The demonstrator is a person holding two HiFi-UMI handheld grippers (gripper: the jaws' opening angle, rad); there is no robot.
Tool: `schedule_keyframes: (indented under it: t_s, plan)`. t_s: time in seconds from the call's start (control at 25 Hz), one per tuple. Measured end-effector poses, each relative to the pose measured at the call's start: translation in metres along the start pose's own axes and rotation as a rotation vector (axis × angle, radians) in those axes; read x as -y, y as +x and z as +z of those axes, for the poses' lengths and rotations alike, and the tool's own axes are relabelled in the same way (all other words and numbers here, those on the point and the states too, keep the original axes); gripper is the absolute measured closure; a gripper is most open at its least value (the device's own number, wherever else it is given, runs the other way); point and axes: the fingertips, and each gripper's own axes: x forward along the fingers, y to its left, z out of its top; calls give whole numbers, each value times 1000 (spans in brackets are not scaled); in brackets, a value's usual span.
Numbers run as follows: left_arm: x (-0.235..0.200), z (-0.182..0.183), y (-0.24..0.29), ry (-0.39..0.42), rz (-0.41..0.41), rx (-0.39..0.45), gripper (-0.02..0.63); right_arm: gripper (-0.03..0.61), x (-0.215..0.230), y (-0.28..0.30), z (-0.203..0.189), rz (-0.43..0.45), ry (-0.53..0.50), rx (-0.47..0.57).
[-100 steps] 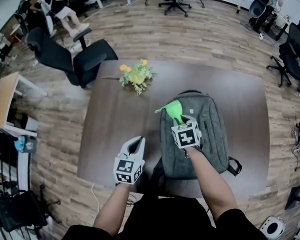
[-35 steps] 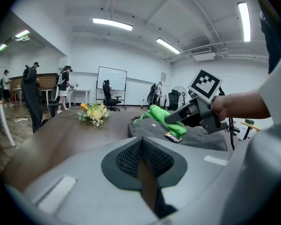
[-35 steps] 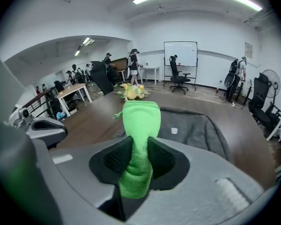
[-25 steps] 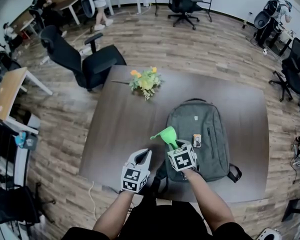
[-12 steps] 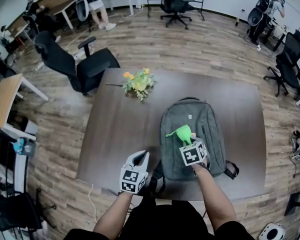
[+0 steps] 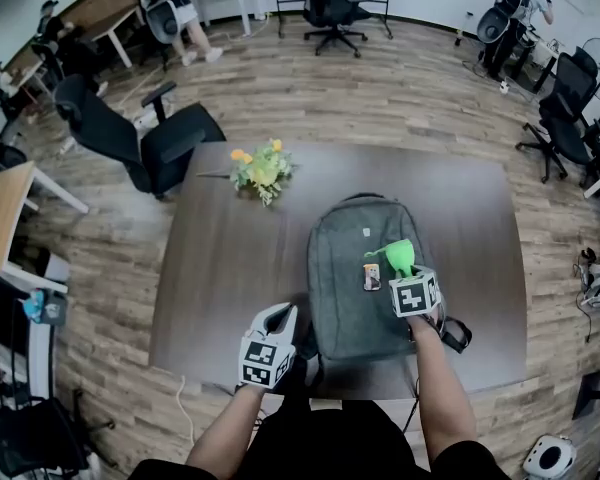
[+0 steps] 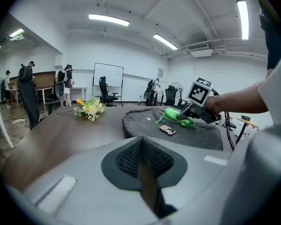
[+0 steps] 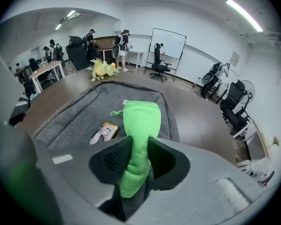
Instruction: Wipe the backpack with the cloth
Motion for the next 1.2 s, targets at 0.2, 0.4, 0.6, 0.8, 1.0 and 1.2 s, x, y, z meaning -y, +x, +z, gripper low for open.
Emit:
schedule_keyframes:
  t_s: [0.2, 0.4, 0.6, 0.8, 1.0, 1.2]
  plan:
    - [5, -1, 2, 7, -9, -7, 597, 468, 43, -3, -16, -47, 25, -30]
    - [8, -2, 2, 10, -13, -13, 598, 468, 58, -13, -18, -52, 68, 0]
    - [10, -4, 2, 9, -17, -14, 598, 468, 38, -26, -5, -11, 44, 85]
    - [12, -5, -1, 10, -17, -15, 597, 468, 5, -53, 11, 80, 53, 167]
    - [14, -6, -4, 6, -12, -14, 597, 468, -44, -77, 21, 217, 73, 218]
    - [13, -9, -6, 9, -8, -12, 597, 468, -106, -86, 17, 370, 85, 202]
